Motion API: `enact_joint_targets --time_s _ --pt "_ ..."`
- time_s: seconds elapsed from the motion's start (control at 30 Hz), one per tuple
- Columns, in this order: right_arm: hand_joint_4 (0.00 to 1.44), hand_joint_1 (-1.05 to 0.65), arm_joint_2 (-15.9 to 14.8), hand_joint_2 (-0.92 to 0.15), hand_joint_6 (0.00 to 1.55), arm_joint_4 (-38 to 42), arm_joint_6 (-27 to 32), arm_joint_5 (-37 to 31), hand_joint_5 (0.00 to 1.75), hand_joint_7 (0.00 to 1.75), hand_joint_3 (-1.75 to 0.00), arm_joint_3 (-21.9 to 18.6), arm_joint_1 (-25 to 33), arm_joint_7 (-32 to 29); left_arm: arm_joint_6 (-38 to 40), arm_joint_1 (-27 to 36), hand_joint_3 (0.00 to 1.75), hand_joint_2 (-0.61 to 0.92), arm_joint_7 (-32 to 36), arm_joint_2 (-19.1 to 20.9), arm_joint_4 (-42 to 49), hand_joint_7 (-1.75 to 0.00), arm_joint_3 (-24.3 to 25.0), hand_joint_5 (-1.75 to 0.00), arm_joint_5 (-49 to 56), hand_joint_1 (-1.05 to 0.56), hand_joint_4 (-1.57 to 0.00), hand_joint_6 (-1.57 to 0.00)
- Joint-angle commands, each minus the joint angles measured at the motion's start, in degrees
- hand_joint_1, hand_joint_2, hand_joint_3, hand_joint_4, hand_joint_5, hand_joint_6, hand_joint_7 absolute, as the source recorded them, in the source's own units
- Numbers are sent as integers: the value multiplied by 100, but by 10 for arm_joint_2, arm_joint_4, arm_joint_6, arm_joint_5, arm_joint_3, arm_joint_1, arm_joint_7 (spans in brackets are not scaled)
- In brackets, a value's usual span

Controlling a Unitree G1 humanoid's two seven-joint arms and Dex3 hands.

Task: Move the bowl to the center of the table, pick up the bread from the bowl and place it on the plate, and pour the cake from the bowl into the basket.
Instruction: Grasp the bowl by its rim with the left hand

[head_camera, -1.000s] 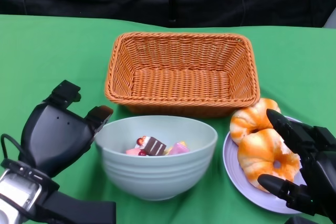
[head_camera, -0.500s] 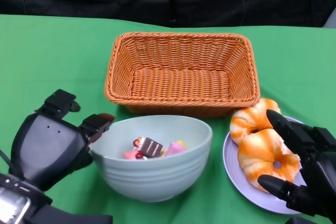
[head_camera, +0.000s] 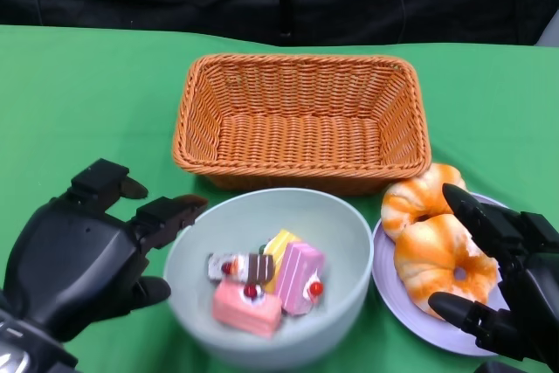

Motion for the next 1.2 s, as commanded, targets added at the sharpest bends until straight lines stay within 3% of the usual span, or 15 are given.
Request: enact_joint_targets --time_s 0.03,0.4,0.87,1.07,1.2 --pt "0 -61 -5 -92 18 -3 2 5 49 0 -37 -4 2 1 -1 26 1 83 -57 -1 -51 0 23 -99 -48 -50 -17 -58" --pt "0 -60 -6 -92 18 0 4 5 49 0 -37 -4 0 2 -32 62 0 73 -150 -23 -123 -2 30 -96 -112 -45 -22 -62" --pt "0 -60 -5 -92 19 -1 1 4 50 0 -36 -3 0 -1 -58 73 1 74 -178 -36 -130 -2 48 -95 -125 -42 -21 -63" --pt "0 -60 -3 -92 19 -4 6 2 50 0 -36 -1 -2 2 -55 98 2 78 -262 -6 -195 -2 75 -98 -202 -51 -22 -64" --pt "0 -60 -3 -92 19 -4 6 3 50 0 -36 1 -2 1 -36 124 0 80 -309 1 -247 -2 86 -86 -221 -54 -29 -66"
